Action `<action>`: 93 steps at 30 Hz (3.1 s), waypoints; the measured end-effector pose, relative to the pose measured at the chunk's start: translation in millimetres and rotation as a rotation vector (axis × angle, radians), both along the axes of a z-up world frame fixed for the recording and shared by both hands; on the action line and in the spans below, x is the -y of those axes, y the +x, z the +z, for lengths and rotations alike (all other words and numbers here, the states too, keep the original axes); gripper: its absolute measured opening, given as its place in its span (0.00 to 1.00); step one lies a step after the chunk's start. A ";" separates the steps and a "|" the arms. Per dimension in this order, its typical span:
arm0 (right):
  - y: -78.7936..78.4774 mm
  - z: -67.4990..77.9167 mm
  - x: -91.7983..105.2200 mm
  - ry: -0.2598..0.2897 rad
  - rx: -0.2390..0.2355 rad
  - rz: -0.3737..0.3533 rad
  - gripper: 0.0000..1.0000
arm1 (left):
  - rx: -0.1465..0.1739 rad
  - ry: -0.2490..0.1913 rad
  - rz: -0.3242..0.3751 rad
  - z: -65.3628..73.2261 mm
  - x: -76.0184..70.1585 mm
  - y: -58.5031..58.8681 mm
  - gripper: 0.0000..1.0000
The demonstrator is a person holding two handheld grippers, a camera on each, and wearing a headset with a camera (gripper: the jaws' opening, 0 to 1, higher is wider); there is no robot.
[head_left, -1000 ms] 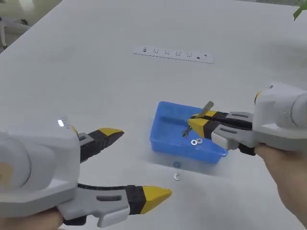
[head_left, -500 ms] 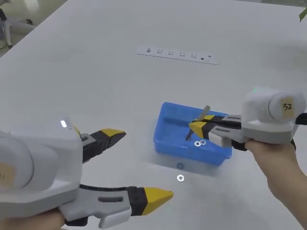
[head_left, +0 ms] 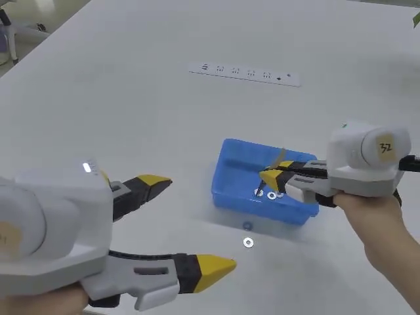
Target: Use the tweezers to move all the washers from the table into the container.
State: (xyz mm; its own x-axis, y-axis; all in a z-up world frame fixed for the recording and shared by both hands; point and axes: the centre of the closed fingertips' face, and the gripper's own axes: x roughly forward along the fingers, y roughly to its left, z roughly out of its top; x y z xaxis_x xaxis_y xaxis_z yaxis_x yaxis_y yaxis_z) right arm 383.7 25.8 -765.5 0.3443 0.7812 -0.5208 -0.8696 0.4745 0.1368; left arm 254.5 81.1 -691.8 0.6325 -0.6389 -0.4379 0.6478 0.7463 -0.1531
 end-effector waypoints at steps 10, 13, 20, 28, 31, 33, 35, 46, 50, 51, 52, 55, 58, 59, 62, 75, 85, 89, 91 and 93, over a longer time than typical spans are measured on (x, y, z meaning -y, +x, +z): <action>-0.8 16.0 -0.9 0.037 0.025 -0.013 0.03 | -0.001 0.000 0.003 -0.6 -0.7 0.2 0.82; -2.5 22.0 0.6 0.049 0.036 -0.016 0.03 | 0.000 0.002 0.000 -0.9 -0.4 0.1 0.82; -9.1 32.9 5.0 0.066 0.070 -0.013 0.02 | 0.000 -0.001 -0.001 -0.8 0.0 0.3 0.81; -20.7 48.9 4.1 0.111 0.088 -0.008 0.02 | -0.001 0.001 -0.006 -1.8 1.2 -0.6 0.81; -28.8 49.8 1.7 0.117 0.086 0.009 0.02 | -0.003 0.003 -0.009 -2.4 1.8 -1.0 0.81; -33.4 49.3 0.8 0.123 0.080 0.013 0.02 | -0.003 0.003 -0.012 -2.4 2.4 -1.6 0.80; -38.5 47.7 -0.5 0.131 0.066 0.020 0.02 | -0.003 0.004 -0.014 -2.5 2.7 -2.0 0.80; -65.2 37.8 -4.8 0.144 0.012 0.067 0.02 | -0.005 0.007 -0.018 -3.2 2.9 -3.2 0.79; -71.6 25.4 -3.3 0.114 -0.013 0.082 0.03 | -0.004 0.000 -0.019 -2.6 3.6 -3.0 0.80; -72.9 23.2 -2.9 0.113 -0.022 0.084 0.03 | -0.004 0.001 -0.020 -2.5 3.5 -2.9 0.80; -73.8 21.5 -2.5 0.113 -0.030 0.084 0.03 | -0.003 0.003 -0.020 -2.5 3.4 -2.8 0.80; -75.7 15.7 -1.1 0.101 -0.046 0.084 0.03 | -0.002 0.004 -0.021 -2.5 3.1 -2.5 0.80; -77.0 10.4 0.1 0.093 -0.060 0.084 0.03 | -0.003 0.004 -0.022 -2.6 3.0 -2.5 0.80; -77.7 9.0 0.3 0.091 -0.066 0.084 0.03 | -0.002 0.006 -0.023 -2.5 3.0 -2.4 0.80; -79.8 4.6 0.8 0.083 -0.077 0.088 0.03 | -0.002 0.005 -0.023 -2.2 3.3 -2.1 0.80; -90.0 -9.4 -1.3 0.020 -0.076 0.133 0.03 | -0.002 0.008 -0.030 -1.9 5.4 -2.8 0.80; -101.3 -8.7 -5.7 -0.009 -0.019 0.202 0.03 | -0.003 0.006 -0.040 -1.8 8.8 -3.7 0.79; -100.2 -8.7 -5.6 -0.026 0.012 0.213 0.02 | 0.012 0.004 -0.038 1.4 9.3 -2.9 0.78; -97.6 -8.6 -5.6 -0.018 0.006 0.204 0.02 | 0.009 0.000 -0.039 1.4 9.4 -2.9 0.78; -95.7 -8.6 -4.6 -0.023 0.001 0.193 0.02 | 0.011 0.008 -0.042 1.0 8.7 -3.3 0.78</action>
